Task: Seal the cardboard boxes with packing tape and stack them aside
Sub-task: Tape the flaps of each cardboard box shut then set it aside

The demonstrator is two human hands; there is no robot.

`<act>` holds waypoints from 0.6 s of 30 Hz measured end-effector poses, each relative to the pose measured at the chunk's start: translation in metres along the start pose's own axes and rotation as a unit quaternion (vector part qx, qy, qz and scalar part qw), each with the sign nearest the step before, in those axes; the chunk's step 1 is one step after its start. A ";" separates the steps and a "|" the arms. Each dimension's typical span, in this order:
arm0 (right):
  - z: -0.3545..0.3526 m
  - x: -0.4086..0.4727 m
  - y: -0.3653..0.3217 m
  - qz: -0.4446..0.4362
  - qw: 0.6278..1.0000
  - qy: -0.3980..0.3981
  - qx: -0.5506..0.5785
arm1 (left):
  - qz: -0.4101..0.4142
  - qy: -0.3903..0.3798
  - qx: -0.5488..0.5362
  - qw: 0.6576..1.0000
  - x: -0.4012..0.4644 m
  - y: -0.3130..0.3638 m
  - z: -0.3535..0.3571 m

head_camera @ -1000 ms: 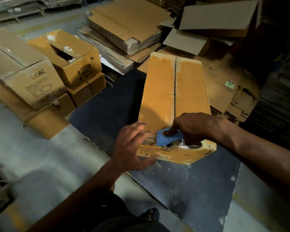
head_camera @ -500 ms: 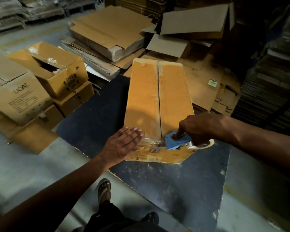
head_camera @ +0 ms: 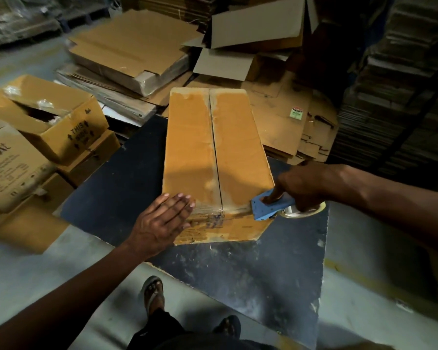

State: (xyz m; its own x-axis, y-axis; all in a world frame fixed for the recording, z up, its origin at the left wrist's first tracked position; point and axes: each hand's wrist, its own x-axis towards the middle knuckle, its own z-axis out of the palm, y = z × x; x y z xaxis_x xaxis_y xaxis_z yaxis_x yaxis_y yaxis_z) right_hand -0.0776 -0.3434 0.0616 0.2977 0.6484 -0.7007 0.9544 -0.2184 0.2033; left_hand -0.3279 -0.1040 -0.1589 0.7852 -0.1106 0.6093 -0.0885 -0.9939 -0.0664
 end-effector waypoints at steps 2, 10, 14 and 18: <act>0.001 0.003 0.000 0.003 1.000 0.000 0.003 | -0.004 -0.014 -0.004 1.000 0.000 0.000 -0.001; 0.002 -0.002 0.001 0.001 0.999 0.051 -0.004 | -0.072 -0.073 -0.042 0.994 0.057 0.050 -0.030; 0.002 -0.002 0.003 -0.014 0.998 0.057 -0.010 | -0.055 -0.184 -0.070 0.979 0.112 0.097 0.006; 0.009 0.000 0.011 -0.017 0.999 0.043 0.023 | -0.041 -0.183 -0.056 0.981 0.106 0.100 0.039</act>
State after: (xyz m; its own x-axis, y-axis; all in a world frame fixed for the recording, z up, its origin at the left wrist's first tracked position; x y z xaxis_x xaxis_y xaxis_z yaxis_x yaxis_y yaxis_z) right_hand -0.0668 -0.3519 0.0578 0.2675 0.7162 -0.6446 0.9627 -0.2275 0.1468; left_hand -0.2292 -0.2156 -0.1320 0.9581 -0.0431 0.2830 -0.0658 -0.9953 0.0712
